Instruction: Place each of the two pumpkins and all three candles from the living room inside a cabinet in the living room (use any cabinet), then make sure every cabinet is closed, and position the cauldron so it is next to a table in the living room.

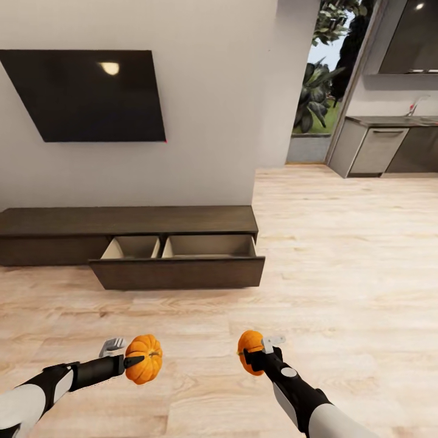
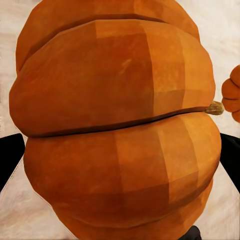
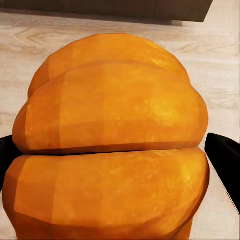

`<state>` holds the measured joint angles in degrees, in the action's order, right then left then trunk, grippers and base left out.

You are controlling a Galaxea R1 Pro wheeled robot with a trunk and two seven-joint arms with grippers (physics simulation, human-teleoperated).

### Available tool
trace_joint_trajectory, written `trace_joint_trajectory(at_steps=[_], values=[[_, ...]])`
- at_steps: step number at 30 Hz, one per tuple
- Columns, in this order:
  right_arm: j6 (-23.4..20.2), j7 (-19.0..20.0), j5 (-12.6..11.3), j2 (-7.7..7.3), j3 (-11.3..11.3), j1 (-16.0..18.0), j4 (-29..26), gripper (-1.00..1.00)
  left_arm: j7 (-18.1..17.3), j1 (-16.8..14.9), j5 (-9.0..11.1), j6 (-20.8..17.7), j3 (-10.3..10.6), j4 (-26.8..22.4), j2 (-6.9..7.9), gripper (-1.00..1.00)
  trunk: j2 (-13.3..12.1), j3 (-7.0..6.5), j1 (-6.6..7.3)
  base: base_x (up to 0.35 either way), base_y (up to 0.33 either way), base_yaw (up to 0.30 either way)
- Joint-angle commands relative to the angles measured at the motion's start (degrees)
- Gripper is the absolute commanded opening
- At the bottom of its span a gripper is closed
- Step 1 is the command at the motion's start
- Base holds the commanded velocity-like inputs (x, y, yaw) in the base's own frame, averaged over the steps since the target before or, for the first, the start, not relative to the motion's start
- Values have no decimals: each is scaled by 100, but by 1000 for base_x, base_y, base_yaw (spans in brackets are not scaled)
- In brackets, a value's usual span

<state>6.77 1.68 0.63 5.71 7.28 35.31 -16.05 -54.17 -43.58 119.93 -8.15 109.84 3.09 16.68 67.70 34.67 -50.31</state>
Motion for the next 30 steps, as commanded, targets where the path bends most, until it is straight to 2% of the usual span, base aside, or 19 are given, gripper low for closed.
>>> trace_joint_trajectory(at_steps=[1,30], values=[[0,-9,-1,0,1,1,-3,-100,-2,1,13,1,-41,-1,1,-100,0,0,0,337,0,0],[0,-9,-1,0,1,0,3,-100,-6,1,13,3,-41,-1,2,-100,0,0,0,337,0,0]])
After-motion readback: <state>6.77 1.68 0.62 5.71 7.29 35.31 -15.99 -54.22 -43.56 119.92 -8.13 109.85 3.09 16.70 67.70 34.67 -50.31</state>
